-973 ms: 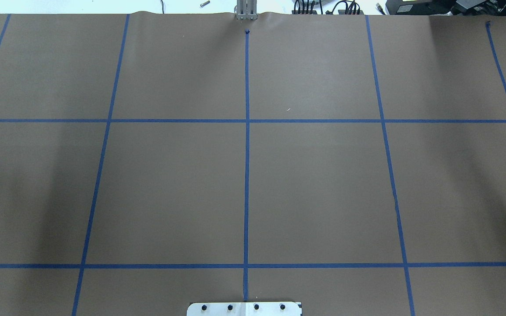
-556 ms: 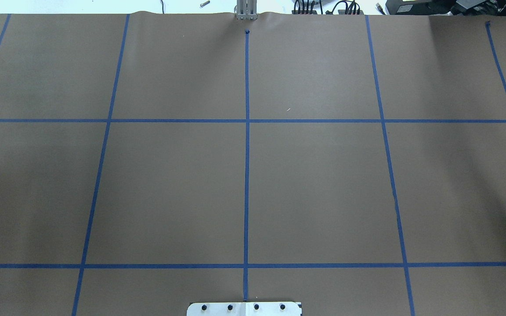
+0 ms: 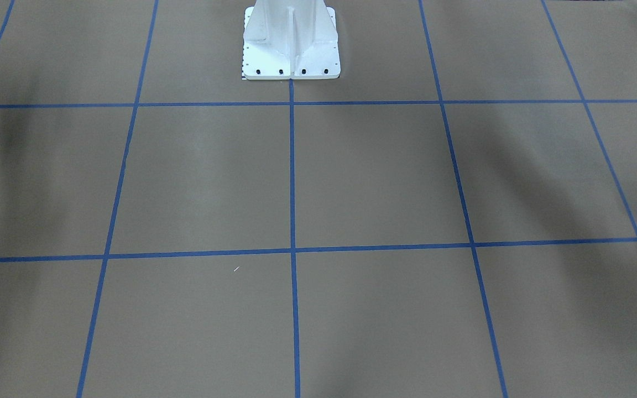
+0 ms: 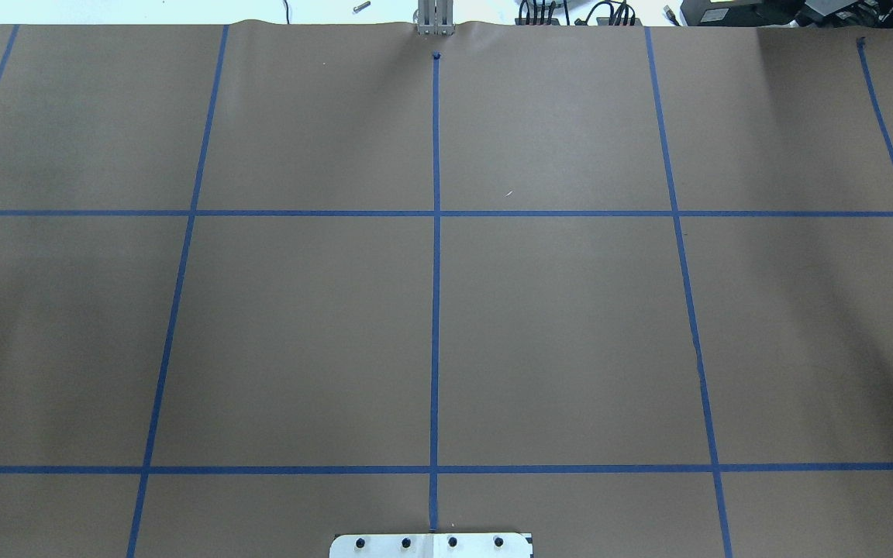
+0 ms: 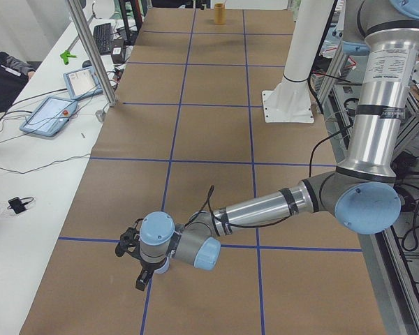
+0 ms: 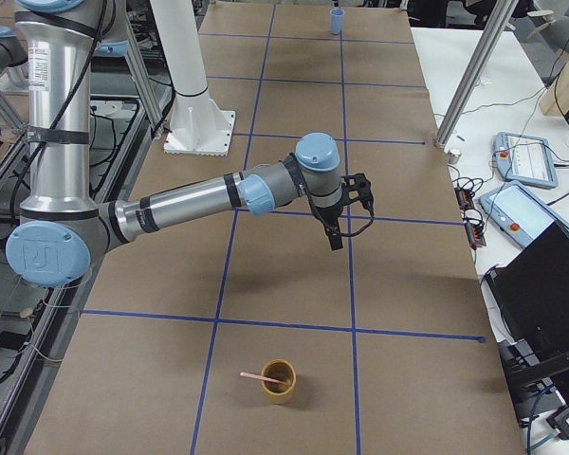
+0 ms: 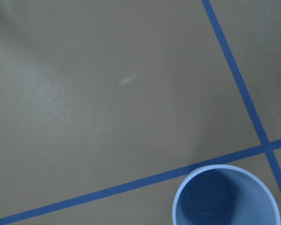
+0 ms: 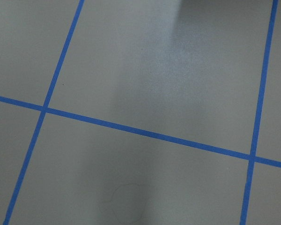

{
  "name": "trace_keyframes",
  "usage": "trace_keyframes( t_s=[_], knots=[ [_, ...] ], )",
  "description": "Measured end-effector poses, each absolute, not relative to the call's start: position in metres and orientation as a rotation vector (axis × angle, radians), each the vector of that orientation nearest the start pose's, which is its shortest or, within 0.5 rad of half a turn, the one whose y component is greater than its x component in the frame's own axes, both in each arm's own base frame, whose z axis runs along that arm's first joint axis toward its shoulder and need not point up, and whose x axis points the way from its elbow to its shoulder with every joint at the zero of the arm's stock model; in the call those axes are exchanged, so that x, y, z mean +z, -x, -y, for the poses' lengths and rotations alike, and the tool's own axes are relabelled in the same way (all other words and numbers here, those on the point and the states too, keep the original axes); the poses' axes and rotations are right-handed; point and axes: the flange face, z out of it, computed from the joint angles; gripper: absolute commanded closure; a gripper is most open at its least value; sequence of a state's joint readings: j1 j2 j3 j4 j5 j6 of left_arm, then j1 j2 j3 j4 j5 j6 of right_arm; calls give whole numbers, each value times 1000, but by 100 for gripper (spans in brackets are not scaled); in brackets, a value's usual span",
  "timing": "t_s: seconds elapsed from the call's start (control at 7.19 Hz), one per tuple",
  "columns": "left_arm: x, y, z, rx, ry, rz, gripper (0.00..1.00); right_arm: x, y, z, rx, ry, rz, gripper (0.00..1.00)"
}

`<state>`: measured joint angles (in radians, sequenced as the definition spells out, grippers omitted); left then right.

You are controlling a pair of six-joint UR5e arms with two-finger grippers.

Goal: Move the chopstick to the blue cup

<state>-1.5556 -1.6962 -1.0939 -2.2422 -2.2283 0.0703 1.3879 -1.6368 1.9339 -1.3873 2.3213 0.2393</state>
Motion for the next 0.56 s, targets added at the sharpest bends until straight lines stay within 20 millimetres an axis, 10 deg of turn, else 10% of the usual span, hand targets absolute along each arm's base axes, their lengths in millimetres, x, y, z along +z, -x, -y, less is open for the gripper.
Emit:
trace_keyframes(
  t_s=[0.56],
  knots=[
    [770, 55, 552, 195, -304, -646, 7, 492, 22, 474, -129, -295, 805, 0]
  ],
)
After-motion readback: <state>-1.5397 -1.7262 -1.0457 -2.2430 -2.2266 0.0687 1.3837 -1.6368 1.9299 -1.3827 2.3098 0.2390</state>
